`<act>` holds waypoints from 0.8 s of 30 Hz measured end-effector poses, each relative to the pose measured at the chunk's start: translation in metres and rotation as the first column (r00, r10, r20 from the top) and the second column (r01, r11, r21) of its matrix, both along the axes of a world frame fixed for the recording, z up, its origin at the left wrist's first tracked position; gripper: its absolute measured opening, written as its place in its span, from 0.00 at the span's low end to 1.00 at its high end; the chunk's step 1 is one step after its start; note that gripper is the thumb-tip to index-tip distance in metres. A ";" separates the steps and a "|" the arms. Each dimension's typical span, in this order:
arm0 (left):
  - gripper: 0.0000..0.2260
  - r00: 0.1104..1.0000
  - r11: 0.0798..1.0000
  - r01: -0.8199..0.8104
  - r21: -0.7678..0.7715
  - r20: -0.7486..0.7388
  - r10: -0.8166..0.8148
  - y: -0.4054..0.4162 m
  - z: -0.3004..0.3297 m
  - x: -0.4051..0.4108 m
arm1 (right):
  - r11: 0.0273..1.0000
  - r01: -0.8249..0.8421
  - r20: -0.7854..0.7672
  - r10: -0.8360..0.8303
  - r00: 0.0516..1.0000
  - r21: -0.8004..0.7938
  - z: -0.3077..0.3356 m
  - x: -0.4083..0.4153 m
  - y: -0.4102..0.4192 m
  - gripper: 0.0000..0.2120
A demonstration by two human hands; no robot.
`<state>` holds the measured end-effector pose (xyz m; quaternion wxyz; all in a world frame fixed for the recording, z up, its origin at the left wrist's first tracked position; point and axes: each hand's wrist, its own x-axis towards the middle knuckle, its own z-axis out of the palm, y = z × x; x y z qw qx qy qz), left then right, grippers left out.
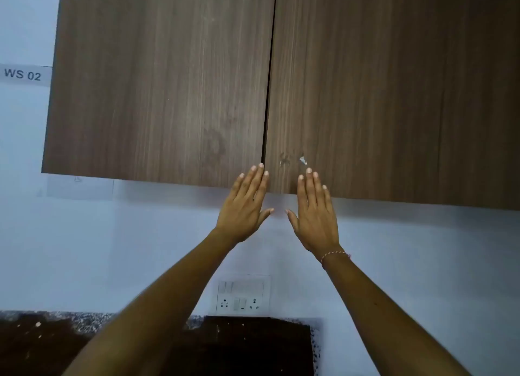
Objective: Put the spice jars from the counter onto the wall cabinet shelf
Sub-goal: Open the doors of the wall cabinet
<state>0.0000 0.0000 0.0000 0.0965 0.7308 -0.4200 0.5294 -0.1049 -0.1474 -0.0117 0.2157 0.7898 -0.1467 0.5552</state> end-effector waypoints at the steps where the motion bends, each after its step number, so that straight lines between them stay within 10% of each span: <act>1: 0.32 1.000 1.000 -0.001 -0.008 0.003 0.001 -0.004 0.002 0.005 | 1.000 0.007 -0.007 -0.007 1.000 0.011 0.002 0.005 -0.002 0.37; 24: 0.36 0.959 0.955 0.280 0.102 -0.070 -0.274 -0.006 0.007 0.021 | 0.935 0.190 -0.088 -0.225 0.970 -0.300 0.048 0.011 0.023 0.43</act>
